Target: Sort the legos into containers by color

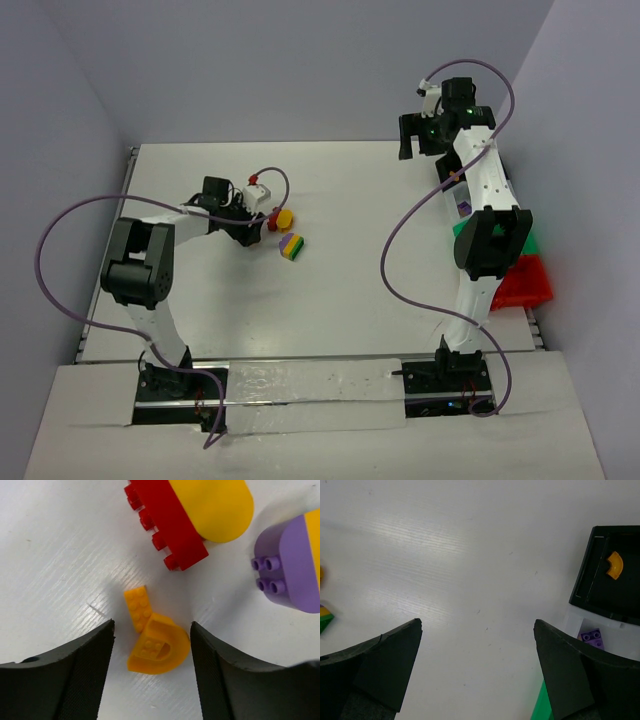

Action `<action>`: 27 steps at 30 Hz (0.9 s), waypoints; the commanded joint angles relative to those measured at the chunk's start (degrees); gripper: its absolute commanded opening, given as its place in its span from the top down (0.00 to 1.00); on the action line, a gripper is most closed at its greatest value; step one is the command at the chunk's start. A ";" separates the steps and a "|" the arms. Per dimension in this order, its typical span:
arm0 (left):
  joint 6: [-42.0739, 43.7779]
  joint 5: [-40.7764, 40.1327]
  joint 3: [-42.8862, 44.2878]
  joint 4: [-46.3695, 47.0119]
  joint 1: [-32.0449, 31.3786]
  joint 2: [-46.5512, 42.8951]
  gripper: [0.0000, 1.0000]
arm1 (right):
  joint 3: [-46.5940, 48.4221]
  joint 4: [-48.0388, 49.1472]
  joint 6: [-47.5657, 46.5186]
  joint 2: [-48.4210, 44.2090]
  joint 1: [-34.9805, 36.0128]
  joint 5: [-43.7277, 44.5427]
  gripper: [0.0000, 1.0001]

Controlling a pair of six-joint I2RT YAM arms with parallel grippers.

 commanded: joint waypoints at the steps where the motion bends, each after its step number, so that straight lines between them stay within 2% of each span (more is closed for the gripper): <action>1: -0.10 -2.33 -2.01 -1.45 0.10 -2.65 0.36 | 1.51 -0.03 0.68 -3.02 0.50 -1.48 0.00; 10: -1.69 -0.82 -2.79 -3.11 0.10 -3.96 0.53 | -3.20 1.11 1.87 -5.37 4.51 -5.94 0.00; 15: -2.86 2.42 -1.76 -3.90 0.10 -6.28 0.63 | -7.41 3.46 4.81 -6.65 6.28 -13.61 0.00; 18: -5.57 4.94 0.41 -4.64 0.10 -8.21 0.79 | -10.02 5.45 8.49 -6.49 7.06 -21.06 0.00; 23: -11.07 6.39 4.53 -5.55 0.10 -9.64 0.92 | -14.42 10.73 14.34 -7.74 7.27 -27.01 0.00; 24: -11.51 6.15 4.88 -5.70 0.10 -9.97 0.89 | -15.55 11.88 14.61 -8.14 7.39 -27.03 0.00; 25: -11.36 5.73 5.30 -6.32 0.10 -10.08 0.78 | -15.68 12.03 14.44 -8.47 7.62 -26.94 0.00; 27: -8.64 4.54 6.10 -9.30 0.25 -10.08 0.48 | -15.04 11.19 13.62 -8.55 8.09 -26.73 0.00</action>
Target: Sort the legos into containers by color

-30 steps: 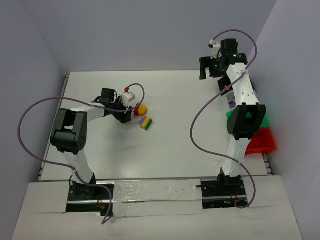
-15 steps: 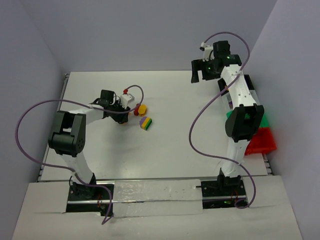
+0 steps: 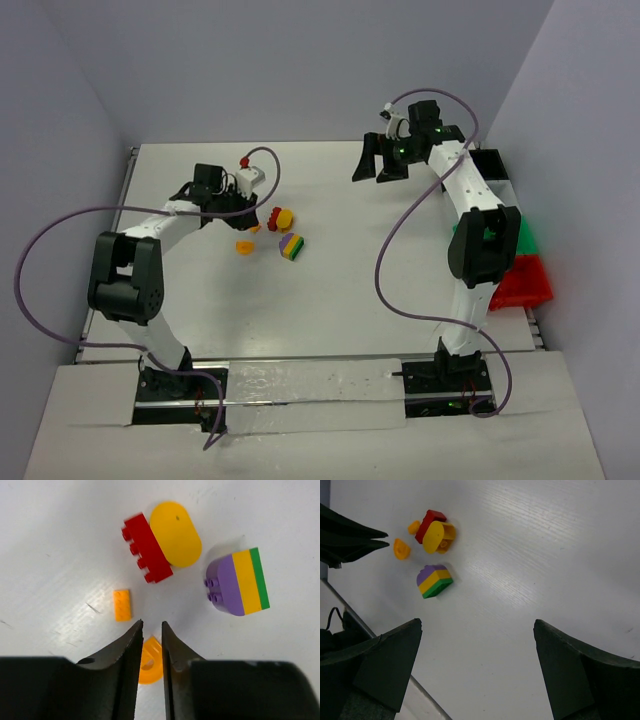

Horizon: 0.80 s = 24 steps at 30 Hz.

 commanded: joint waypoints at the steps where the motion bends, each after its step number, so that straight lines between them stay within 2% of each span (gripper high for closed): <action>1: 1.80 0.77 3.87 -5.21 0.46 -2.71 0.41 | 0.38 3.11 1.68 -4.71 0.86 -3.39 0.00; 4: 7.47 1.93 5.65 -11.21 1.83 -1.71 0.28 | 0.46 1.81 0.53 -4.80 0.79 -3.28 0.00; 5: 11.22 3.36 6.82 -15.66 2.54 -0.74 0.20 | 0.55 1.09 -0.08 -4.80 0.79 -3.21 0.00; 6: 14.41 4.53 7.58 -18.99 2.99 -0.05 0.17 | 0.57 0.76 -0.44 -4.80 0.79 -3.13 0.00; 9: 28.88 8.34 7.45 -26.87 4.08 0.97 0.16 | 0.37 0.47 -1.04 -5.09 0.79 -3.07 0.00; 10: 36.60 9.69 6.86 -28.63 4.72 1.15 0.16 | 0.48 0.36 -1.04 -4.97 0.79 -3.02 0.00; 13: 45.80 11.58 5.36 -30.13 5.36 1.55 0.16 | 1.02 -0.62 -1.04 -4.35 0.83 -3.19 0.00; 18: 56.39 13.14 6.19 -30.69 5.35 4.45 0.17 | 1.48 -1.92 -2.11 -3.98 0.79 -2.96 0.00; 24: 64.14 11.80 8.91 -32.40 5.17 7.95 0.19 | 2.29 -3.51 -3.47 -3.60 0.81 -2.59 0.00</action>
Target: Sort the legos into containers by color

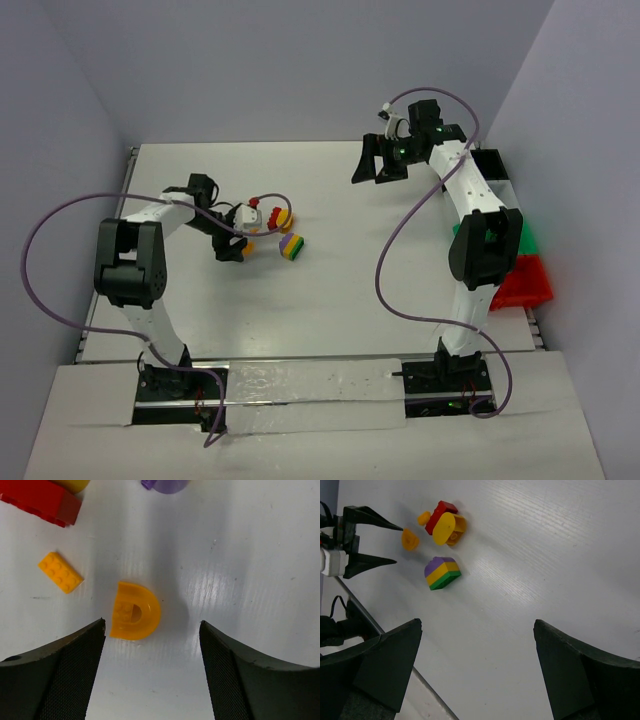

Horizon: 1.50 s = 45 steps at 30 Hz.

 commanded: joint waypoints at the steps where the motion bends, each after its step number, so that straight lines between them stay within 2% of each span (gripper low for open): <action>1: 11.80 2.15 3.90 -4.19 -0.03 2.41 0.19 | 2.68 -2.03 -1.74 -2.42 0.38 -0.28 0.00; 6: 13.43 1.95 3.37 -3.09 -0.26 3.41 0.22 | 3.59 -3.14 -2.42 -1.97 0.38 0.00 0.00; 9: 13.43 0.58 2.55 -1.62 -1.15 3.80 0.30 | 4.08 -3.53 -2.60 -1.59 0.38 0.05 0.00; 15: 12.84 -1.41 2.02 0.06 -2.41 4.44 0.38 | 5.09 -4.35 -2.90 -0.82 0.38 -0.26 0.00; 24: 11.88 -2.76 7.05 -3.39 -3.28 8.18 0.39 | 5.58 -5.05 -3.58 -0.65 0.38 -0.09 0.00; 29: 12.53 -4.27 5.98 -3.33 -3.37 7.98 0.50 | 6.02 -5.70 -4.25 -0.47 0.38 0.23 0.00; 35: 13.68 -5.49 2.49 -2.61 -3.37 5.89 0.44 | 5.53 -5.72 -4.03 -0.52 0.38 -0.76 0.00; 39: 13.28 -6.67 1.22 -1.96 -3.37 5.49 0.32 | 4.91 -5.27 -3.51 -0.73 0.47 -1.50 0.00; 41: 12.93 -6.80 0.96 -1.39 -3.37 5.41 0.32 | 4.74 -5.05 -3.38 -0.91 0.47 -1.58 0.00; 45: 12.76 -7.20 3.35 -3.01 -3.28 7.36 0.42 | 4.96 -5.19 -3.38 -0.84 0.54 -1.58 0.00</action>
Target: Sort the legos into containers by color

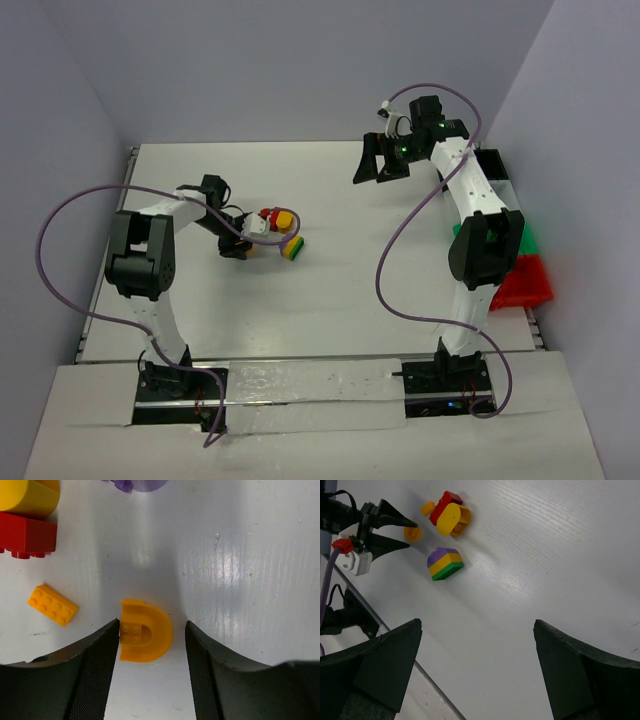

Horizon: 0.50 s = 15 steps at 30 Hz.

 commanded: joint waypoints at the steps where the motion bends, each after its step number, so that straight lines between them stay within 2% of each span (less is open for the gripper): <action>1: 1.56 -3.40 0.81 -1.89 -0.20 2.25 0.44 | 1.49 0.23 -0.05 -0.96 0.46 -1.08 0.00; 10: 1.09 -4.16 1.08 -1.99 -0.20 2.68 0.72 | 0.83 0.54 0.39 -1.04 0.45 -1.62 0.00; 14: -3.14 -1.70 1.57 0.80 -0.28 -0.51 0.80 | -2.59 4.53 2.88 -2.28 0.94 -3.04 0.00; 15: -6.48 -0.48 1.85 2.81 -0.55 -2.08 0.85 | -5.08 7.25 5.61 -3.70 1.22 -3.69 0.00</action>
